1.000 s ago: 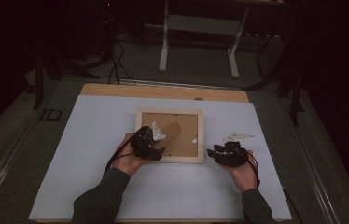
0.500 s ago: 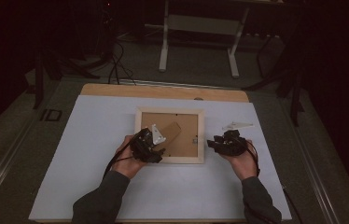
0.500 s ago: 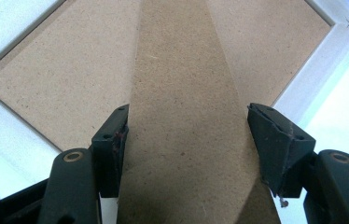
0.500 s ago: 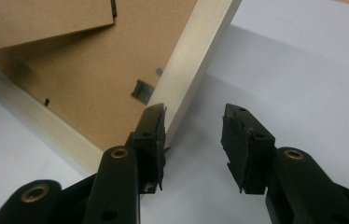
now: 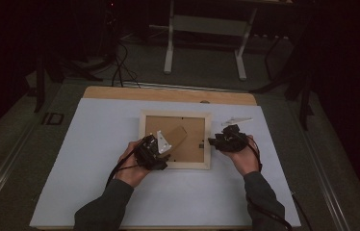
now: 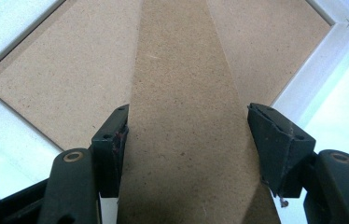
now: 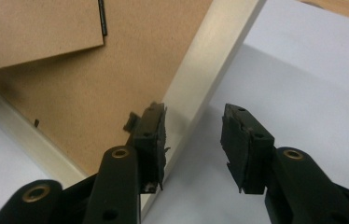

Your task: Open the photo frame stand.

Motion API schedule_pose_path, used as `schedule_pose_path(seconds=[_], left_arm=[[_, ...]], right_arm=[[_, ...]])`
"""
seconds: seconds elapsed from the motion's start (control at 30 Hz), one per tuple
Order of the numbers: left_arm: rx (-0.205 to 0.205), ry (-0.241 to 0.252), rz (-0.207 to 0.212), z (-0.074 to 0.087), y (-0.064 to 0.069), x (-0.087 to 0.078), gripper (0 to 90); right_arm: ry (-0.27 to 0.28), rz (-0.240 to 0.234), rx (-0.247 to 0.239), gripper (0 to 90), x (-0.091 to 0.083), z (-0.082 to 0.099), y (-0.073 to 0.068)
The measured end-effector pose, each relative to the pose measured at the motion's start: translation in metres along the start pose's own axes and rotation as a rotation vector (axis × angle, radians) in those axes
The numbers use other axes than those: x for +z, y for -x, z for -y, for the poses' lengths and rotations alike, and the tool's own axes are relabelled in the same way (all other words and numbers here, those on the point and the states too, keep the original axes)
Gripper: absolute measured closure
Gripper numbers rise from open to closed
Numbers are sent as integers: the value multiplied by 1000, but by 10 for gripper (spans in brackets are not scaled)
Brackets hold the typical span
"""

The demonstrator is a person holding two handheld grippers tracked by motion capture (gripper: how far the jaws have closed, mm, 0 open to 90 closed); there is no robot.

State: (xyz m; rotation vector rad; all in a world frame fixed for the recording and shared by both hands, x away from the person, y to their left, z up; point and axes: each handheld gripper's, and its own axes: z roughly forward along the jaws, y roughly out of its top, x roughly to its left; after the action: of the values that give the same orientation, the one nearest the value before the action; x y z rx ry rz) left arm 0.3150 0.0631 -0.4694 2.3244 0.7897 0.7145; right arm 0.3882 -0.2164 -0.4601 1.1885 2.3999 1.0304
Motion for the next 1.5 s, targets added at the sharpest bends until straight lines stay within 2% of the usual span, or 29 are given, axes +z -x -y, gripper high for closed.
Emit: schedule_pose_path(seconds=[0.17, 0.87, 1.07, 1.27, 1.5], left_arm=[[3, 6, -9, 1, 2, -1, 369], [26, 32, -41, 4, 8, -4, 369], [30, 37, -48, 5, 10, -5, 368], [49, 46, -56, 6, 11, -7, 368], [47, 52, -49, 7, 10, -6, 368]], right_arm=[[-9, -6, -6, 620, 5, -8, 0], [-54, -75, 78, 554, 15, -24, 11], [-67, -87, 88, 529, 18, -27, 13], [-72, -132, 116, 518, 22, -29, 17], [-70, -174, 155, 571, 21, -27, 23]])
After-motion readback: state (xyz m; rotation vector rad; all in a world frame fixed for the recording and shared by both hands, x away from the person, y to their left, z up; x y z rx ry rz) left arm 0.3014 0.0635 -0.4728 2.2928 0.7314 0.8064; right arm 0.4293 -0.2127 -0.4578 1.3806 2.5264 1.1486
